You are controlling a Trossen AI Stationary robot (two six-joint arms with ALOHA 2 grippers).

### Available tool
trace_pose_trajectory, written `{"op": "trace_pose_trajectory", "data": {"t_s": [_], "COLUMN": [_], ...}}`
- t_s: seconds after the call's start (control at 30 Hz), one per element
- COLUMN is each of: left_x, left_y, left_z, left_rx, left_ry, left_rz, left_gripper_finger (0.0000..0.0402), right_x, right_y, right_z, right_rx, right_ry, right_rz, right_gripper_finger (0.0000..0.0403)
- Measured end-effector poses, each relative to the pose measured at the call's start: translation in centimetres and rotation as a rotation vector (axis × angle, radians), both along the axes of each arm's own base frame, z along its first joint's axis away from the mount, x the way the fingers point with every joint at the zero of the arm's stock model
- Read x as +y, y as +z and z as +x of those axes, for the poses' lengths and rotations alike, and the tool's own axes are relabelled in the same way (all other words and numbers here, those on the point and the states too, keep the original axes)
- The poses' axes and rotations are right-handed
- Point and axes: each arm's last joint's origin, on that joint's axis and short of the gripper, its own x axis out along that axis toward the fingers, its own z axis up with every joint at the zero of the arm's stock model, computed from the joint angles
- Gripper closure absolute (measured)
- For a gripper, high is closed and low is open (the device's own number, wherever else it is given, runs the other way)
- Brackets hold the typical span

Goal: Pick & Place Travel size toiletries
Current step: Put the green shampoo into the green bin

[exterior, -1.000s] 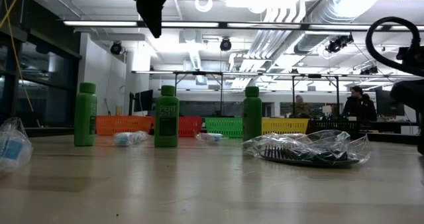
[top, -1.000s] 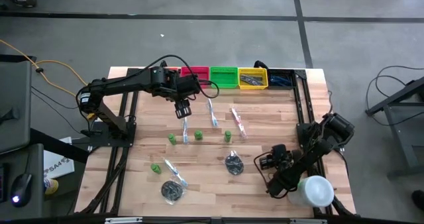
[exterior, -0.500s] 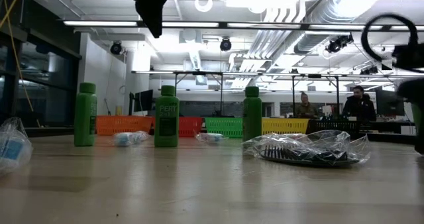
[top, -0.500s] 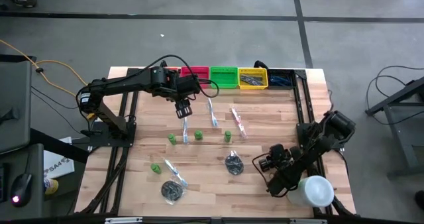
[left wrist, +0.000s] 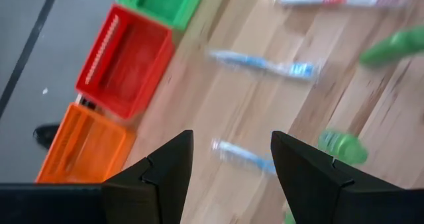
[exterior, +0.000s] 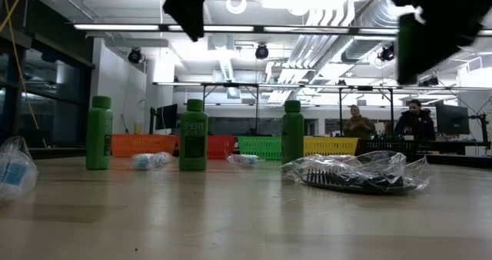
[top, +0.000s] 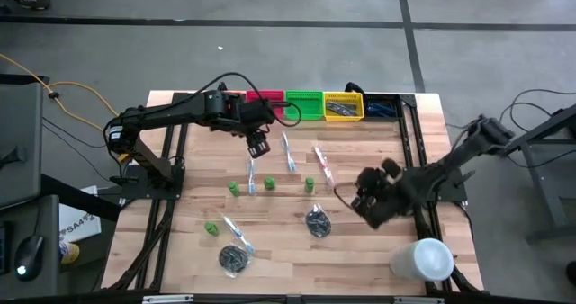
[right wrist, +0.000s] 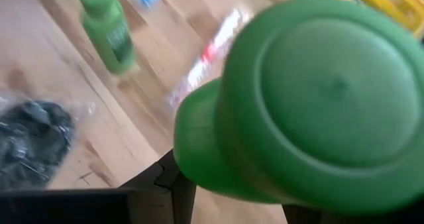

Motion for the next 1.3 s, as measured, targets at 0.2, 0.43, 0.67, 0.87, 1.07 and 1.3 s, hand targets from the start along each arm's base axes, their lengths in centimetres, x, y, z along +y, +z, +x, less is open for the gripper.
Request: {"op": "trace_pose_trajectory", "data": {"t_s": [0.2, 0.43, 0.67, 0.87, 1.07, 1.3], "left_x": [0.5, 4.6, 9.8, 12.2, 12.8, 11.7], "left_y": [0.8, 1.9, 3.0, 2.9, 2.8, 1.7], "left_z": [1.2, 1.7, 1.6, 2.6, 4.4, 6.9], "left_rx": [-0.119, -0.272, -0.528, -0.678, -0.838, -0.875], "left_ry": [-0.069, -0.133, -0.342, -0.407, -0.415, -0.417], "left_rz": [0.069, 0.104, 0.030, 0.009, -0.122, -0.161], "left_gripper_finger": [0.0200, 0.0200, 0.0200, 0.0199, 0.0192, 0.0149], "right_x": [-4.6, -10.8, -16.3, -20.2, -22.9, -24.6], "right_y": [3.6, 6.3, 7.2, 7.2, 6.3, 6.6], "right_z": [1.5, 3.5, 4.3, 5.0, 6.3, 7.9], "right_rx": [-0.072, -0.288, -0.475, -0.597, -0.678, -0.709], "right_ry": [0.185, 0.306, 0.316, 0.321, 0.390, 0.502], "right_rz": [0.042, 0.140, 0.209, 0.195, 0.208, 0.242], "right_gripper_finger": [0.0242, 0.0241, 0.0240, 0.0239, 0.0238, 0.0238]}}
